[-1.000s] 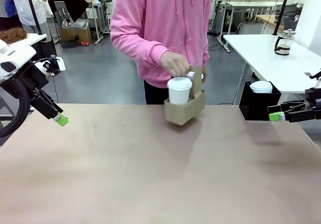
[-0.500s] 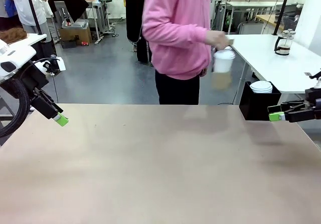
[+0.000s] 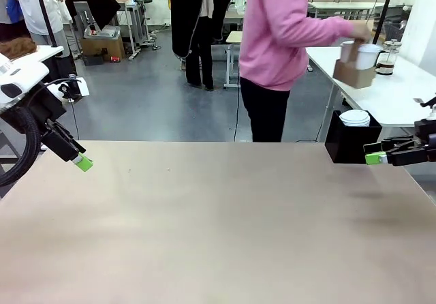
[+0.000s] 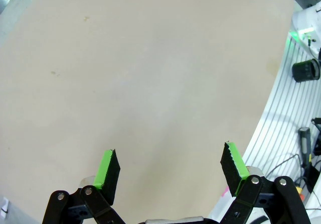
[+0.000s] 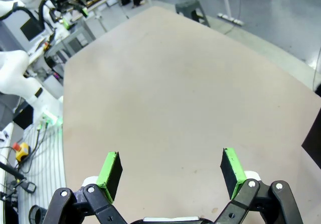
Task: Pour a drink into a cup and package it in a carrier.
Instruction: Insert the held 600 ml Paper Cup into the Cup Carrier.
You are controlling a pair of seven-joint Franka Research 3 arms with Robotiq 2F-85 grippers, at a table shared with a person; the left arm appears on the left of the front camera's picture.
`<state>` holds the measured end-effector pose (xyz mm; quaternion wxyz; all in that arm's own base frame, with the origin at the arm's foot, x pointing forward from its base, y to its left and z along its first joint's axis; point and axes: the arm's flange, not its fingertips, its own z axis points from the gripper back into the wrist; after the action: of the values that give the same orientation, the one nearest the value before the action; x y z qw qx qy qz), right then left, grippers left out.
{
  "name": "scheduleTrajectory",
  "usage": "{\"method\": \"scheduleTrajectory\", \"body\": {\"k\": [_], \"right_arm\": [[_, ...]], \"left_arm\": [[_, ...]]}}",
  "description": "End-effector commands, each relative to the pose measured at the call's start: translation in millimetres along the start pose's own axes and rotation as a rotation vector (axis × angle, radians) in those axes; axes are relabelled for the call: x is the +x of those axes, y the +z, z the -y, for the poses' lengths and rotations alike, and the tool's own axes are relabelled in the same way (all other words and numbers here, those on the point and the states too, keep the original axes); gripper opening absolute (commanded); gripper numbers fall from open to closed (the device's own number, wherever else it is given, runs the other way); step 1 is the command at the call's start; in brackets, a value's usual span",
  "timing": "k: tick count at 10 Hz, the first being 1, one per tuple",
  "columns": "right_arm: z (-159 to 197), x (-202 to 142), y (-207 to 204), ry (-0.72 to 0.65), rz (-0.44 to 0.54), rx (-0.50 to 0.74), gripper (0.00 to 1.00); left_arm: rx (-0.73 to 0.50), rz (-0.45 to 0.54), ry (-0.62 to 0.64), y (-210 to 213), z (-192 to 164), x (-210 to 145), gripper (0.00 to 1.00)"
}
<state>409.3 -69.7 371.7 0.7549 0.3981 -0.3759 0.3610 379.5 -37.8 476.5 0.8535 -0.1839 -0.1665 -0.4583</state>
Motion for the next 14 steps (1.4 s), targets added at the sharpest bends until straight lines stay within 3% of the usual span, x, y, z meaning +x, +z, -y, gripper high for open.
{"method": "scheduleTrajectory", "body": {"k": [1, 14], "right_arm": [[-0.8, 1.2, 2.2, 0.004, 0.009, 0.008, 1.00], [-0.8, 1.2, 2.2, 0.004, 0.009, 0.008, 1.00]], "left_arm": [[-0.005, 0.005, -0.001, -1.1, -0.1, -0.8, 1.00], [-0.005, 0.005, -0.001, -1.1, -0.1, -0.8, 1.00]]}}
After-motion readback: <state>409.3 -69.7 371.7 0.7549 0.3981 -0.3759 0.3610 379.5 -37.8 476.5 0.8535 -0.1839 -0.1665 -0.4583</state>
